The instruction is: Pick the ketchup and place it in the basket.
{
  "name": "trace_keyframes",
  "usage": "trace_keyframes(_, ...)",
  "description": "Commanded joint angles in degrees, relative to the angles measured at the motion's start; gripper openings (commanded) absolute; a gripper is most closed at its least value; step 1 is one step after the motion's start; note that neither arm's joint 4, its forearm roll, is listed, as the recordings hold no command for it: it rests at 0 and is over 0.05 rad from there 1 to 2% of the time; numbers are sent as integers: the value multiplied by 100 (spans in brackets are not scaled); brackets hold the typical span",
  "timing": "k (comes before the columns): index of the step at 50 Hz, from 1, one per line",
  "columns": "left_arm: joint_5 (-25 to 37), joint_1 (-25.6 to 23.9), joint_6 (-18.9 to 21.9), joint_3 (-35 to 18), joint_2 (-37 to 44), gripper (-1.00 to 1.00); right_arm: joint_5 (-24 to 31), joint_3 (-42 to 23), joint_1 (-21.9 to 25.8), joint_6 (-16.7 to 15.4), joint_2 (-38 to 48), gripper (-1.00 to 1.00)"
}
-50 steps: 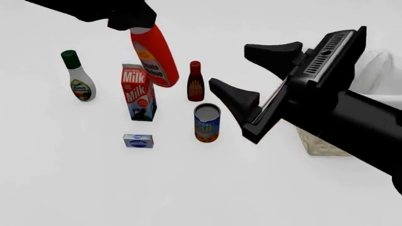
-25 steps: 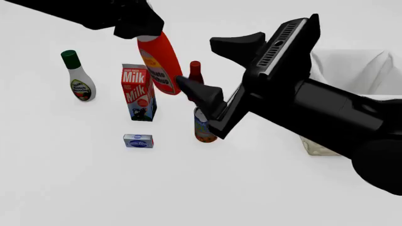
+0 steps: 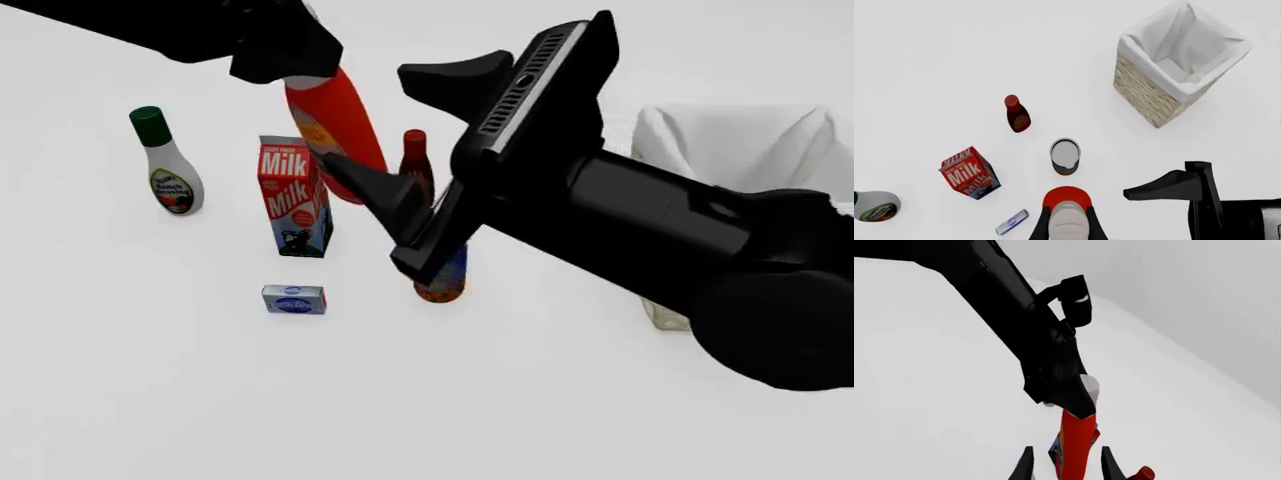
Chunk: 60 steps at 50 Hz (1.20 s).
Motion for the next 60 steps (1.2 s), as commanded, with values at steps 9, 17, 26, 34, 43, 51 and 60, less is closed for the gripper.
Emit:
trace_keyframes(9,189,-26,-6,-169,-145,-100,-181,-264,-1,-210,345,100)
trace_keyframes(17,238,-48,-56,-204,-212,-100,-272,-411,-114,-137,546,100)
trace_keyframes(26,306,-41,-58,-303,-221,-100,-460,-475,-201,-45,765,100)
trace_keyframes(34,383,-61,-56,-430,-209,-100,-581,-576,-247,7,991,100)
trace_keyframes(43,379,-117,-79,-452,-196,-100,-640,-657,-210,75,1219,100)
trace_keyframes(51,382,-145,-77,-459,-188,-100,-633,-832,-227,204,1461,100)
trace_keyframes(60,403,-190,-93,-496,-183,-100,-746,-863,-261,423,1627,100)
